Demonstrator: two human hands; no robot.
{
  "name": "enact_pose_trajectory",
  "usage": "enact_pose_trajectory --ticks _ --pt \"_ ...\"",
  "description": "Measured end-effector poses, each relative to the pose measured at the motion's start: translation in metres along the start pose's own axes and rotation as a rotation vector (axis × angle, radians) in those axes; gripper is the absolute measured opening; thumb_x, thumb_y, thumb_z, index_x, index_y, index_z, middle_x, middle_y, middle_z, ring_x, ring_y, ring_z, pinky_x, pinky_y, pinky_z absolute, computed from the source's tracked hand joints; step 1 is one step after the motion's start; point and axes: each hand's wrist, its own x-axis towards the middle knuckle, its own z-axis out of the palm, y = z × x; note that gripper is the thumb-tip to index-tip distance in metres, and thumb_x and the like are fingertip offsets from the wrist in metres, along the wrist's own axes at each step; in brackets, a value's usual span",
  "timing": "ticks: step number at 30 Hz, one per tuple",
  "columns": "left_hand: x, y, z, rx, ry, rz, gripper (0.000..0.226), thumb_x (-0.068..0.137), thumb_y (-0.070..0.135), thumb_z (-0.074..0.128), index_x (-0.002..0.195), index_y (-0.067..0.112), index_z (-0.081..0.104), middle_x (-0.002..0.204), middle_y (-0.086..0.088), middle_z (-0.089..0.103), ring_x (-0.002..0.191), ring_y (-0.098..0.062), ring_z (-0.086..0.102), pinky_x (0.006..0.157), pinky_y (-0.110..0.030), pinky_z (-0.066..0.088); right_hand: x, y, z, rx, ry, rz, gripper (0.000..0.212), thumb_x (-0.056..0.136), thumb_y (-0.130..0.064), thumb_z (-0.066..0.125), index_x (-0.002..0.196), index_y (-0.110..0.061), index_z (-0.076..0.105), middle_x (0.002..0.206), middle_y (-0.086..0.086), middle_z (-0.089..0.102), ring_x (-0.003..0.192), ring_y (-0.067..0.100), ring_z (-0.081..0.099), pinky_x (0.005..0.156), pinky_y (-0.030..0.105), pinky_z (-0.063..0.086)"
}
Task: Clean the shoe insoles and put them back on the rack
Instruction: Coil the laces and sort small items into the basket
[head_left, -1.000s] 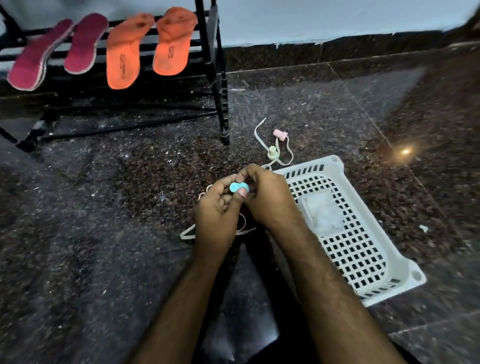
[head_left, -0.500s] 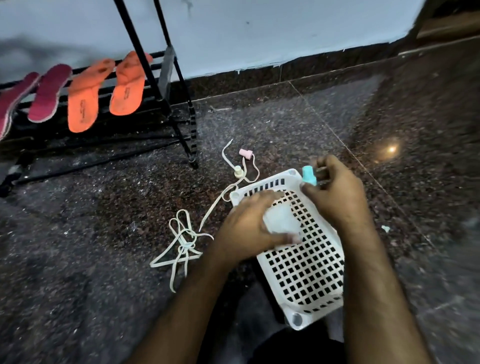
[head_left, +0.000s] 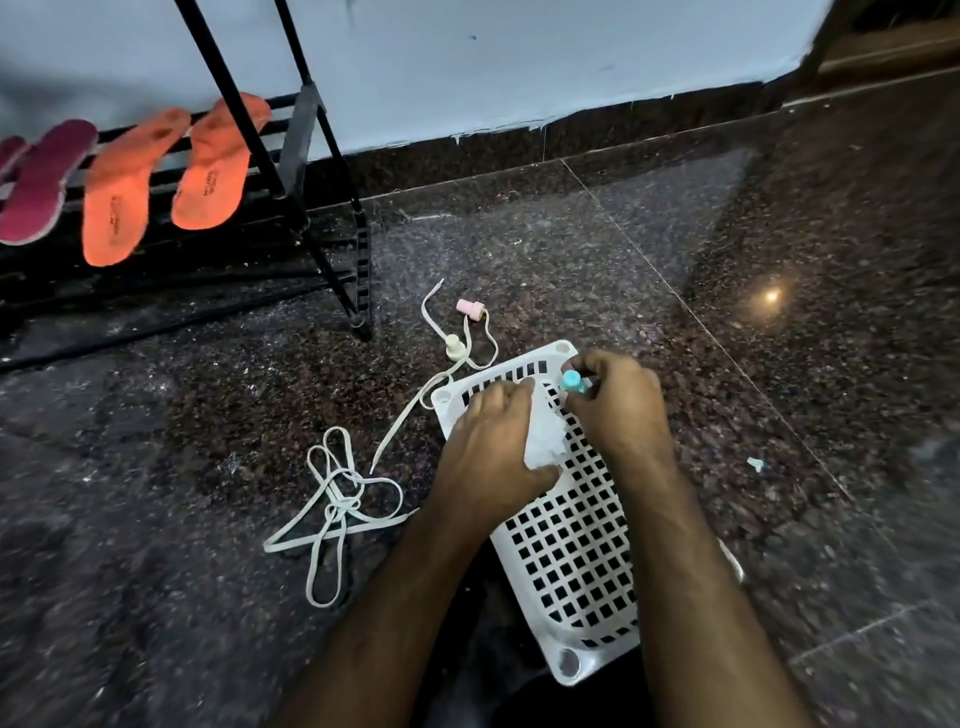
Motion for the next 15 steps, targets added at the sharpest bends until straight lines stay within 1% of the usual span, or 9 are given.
enact_pose_trajectory --ticks 3,5,7,8,10,12,15 --pt "-0.002 -0.002 0.0 0.004 0.016 -0.013 0.097 0.08 0.045 0.076 0.156 0.021 0.021 0.154 -0.001 0.034 0.139 -0.019 0.032 0.115 -0.037 0.034 0.004 0.001 0.013 -0.044 -0.012 -0.025 0.033 0.082 -0.01 0.078 0.11 -0.026 0.071 0.101 -0.003 0.073 0.085 0.011 0.067 0.088 0.031 0.057" --pt "-0.003 -0.002 -0.001 -0.014 0.009 -0.018 0.099 0.08 0.049 0.076 0.157 0.022 0.02 0.156 0.001 0.031 0.141 -0.018 0.028 0.117 -0.035 0.031 0.005 0.001 0.017 -0.067 -0.003 -0.028 0.039 0.082 -0.008 0.077 0.116 -0.026 0.069 0.108 -0.003 0.073 0.089 0.011 0.067 0.091 0.03 0.056" --pt "-0.003 -0.002 -0.005 -0.091 0.027 -0.034 0.098 0.08 0.054 0.075 0.156 0.023 0.023 0.156 0.004 0.03 0.142 -0.015 0.027 0.115 -0.034 0.031 0.004 0.0 0.015 -0.067 -0.009 -0.024 0.045 0.084 -0.006 0.075 0.124 -0.025 0.065 0.118 -0.003 0.069 0.097 0.013 0.067 0.096 0.031 0.054" --pt "-0.002 -0.002 -0.009 -0.148 0.057 -0.051 0.093 0.082 0.054 0.074 0.155 0.023 0.026 0.155 0.005 0.032 0.141 -0.014 0.03 0.114 -0.034 0.032 0.004 -0.001 0.013 -0.068 0.002 -0.032 0.046 0.086 -0.007 0.074 0.127 -0.024 0.063 0.122 -0.003 0.067 0.101 0.014 0.065 0.098 0.033 0.052" --pt "0.002 -0.004 -0.017 -0.242 0.135 -0.09 0.076 0.089 0.046 0.069 0.153 0.023 0.034 0.152 0.005 0.038 0.137 -0.014 0.039 0.114 -0.038 0.037 0.003 -0.006 0.011 -0.072 0.058 -0.07 0.042 0.088 -0.011 0.072 0.126 -0.024 0.062 0.125 -0.003 0.065 0.105 0.016 0.064 0.1 0.038 0.052" --pt "0.009 -0.011 -0.023 -0.272 0.193 -0.117 0.062 0.094 0.038 0.065 0.149 0.022 0.042 0.148 0.005 0.045 0.133 -0.014 0.045 0.113 -0.04 0.04 0.0 -0.014 0.01 -0.068 0.103 -0.122 0.033 0.091 -0.017 0.069 0.123 -0.024 0.064 0.121 -0.003 0.063 0.101 0.017 0.063 0.096 0.038 0.053" --pt "0.026 -0.027 -0.031 -0.303 0.267 -0.16 0.048 0.096 0.026 0.065 0.142 0.021 0.051 0.139 0.004 0.053 0.126 -0.013 0.051 0.109 -0.039 0.044 -0.006 -0.029 0.014 -0.034 0.104 -0.186 0.022 0.095 -0.028 0.064 0.117 -0.023 0.066 0.12 -0.001 0.062 0.101 0.018 0.062 0.095 0.039 0.052"
